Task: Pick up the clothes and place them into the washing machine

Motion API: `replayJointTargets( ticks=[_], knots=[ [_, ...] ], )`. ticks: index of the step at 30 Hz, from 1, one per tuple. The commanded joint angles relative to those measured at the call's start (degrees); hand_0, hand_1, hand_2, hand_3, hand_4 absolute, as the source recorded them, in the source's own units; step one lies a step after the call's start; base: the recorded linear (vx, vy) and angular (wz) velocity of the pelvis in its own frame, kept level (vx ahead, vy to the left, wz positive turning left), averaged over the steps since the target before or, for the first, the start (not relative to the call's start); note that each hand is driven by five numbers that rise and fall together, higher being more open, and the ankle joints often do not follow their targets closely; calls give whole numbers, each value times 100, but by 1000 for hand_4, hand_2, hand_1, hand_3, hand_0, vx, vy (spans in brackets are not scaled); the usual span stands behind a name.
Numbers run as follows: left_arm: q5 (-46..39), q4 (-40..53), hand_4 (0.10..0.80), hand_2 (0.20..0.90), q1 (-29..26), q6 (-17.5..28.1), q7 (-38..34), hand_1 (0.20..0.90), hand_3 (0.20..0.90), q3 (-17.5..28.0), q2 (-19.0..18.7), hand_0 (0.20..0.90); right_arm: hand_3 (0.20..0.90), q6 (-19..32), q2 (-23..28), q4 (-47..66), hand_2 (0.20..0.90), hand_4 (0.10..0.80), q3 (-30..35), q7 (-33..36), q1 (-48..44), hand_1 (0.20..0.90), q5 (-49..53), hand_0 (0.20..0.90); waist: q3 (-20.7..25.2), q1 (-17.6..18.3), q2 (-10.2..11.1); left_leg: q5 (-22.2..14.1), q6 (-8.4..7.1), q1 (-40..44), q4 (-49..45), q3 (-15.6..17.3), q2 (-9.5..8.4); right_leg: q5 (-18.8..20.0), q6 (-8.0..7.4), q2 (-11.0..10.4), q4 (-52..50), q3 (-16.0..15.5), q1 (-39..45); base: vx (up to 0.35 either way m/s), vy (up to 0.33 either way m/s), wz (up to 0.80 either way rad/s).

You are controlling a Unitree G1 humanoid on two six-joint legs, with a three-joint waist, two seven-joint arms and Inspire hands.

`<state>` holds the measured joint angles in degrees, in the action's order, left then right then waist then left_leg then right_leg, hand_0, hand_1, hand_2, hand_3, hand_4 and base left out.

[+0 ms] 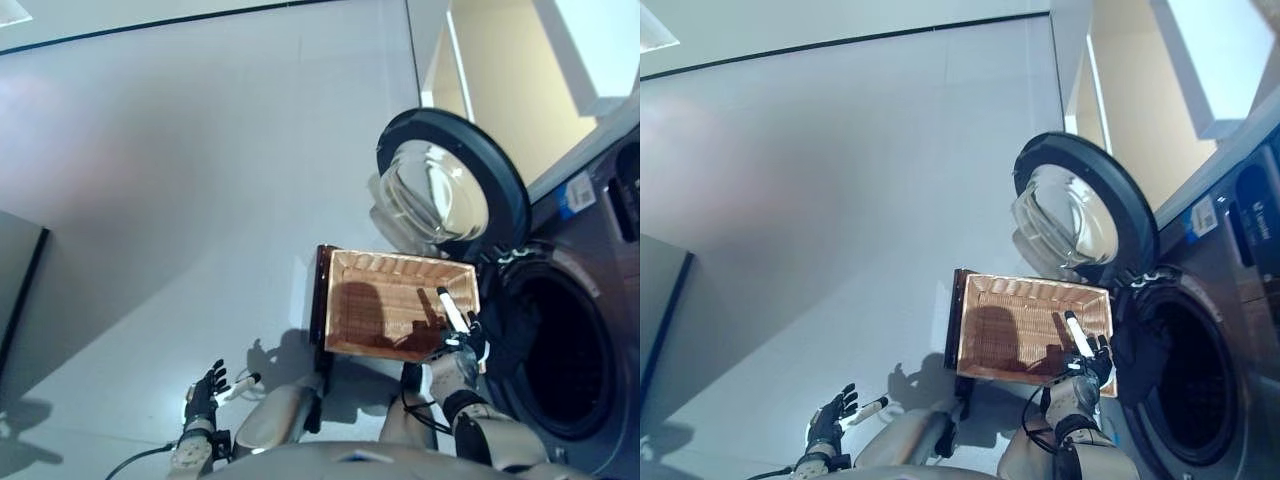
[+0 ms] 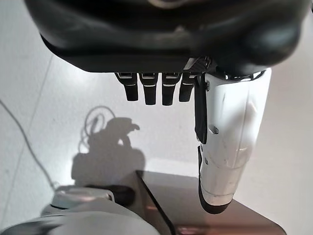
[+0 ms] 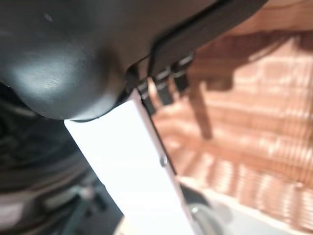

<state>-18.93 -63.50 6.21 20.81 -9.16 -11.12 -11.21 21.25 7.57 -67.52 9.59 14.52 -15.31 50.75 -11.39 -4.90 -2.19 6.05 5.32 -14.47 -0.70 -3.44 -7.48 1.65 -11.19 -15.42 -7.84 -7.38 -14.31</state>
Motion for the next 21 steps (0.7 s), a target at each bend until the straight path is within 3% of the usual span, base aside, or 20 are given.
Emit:
replayJointTargets(
  ticks=[1, 6, 11, 15, 21],
  knots=[
    [111, -122, 800, 900, -211, 149, -145, 900, 900, 78, 12, 900, 900, 336, 112, 142, 900, 800, 82, -98, -59, 900, 166, 900, -20, -149, 29, -422, -436, -343, -616, 164, 90, 272, 414, 87, 69, -97, -3, -45, -15, 3],
    [70, -31, 800, 900, -125, 217, -200, 900, 900, 66, -47, 900, 900, 527, 221, 100, 900, 800, 353, 57, -441, 900, 718, 900, -220, -137, -227, -412, -413, -462, -651, 218, 34, 286, 432, 83, -9, -15, -205, -74, 69, 6],
    [-133, 131, 800, 900, 50, 249, -175, 900, 900, -234, 40, 900, 900, 694, 477, 258, 900, 800, 637, 319, -894, 900, 1032, 900, -420, -68, -896, -443, -344, -595, -740, 392, -86, 252, 459, -9, -281, 299, -580, -42, 160, -11],
    [-259, 143, 800, 900, 72, 262, -163, 900, 900, -448, 187, 900, 900, 853, 702, 456, 900, 800, 897, 566, -1112, 900, 1028, 900, -500, -24, -1265, -457, -336, -715, -807, 484, -146, 202, 469, -70, -423, 435, -791, -11, 107, -16],
    [-296, 177, 800, 900, 132, 272, -121, 900, 900, -643, 324, 900, 900, 900, 1123, 552, 900, 800, 969, 875, -1205, 900, 587, 900, -494, 21, -1508, -478, -341, -727, -802, 532, -169, 201, 454, -87, -466, 556, -896, 30, 36, -9]
  ],
)
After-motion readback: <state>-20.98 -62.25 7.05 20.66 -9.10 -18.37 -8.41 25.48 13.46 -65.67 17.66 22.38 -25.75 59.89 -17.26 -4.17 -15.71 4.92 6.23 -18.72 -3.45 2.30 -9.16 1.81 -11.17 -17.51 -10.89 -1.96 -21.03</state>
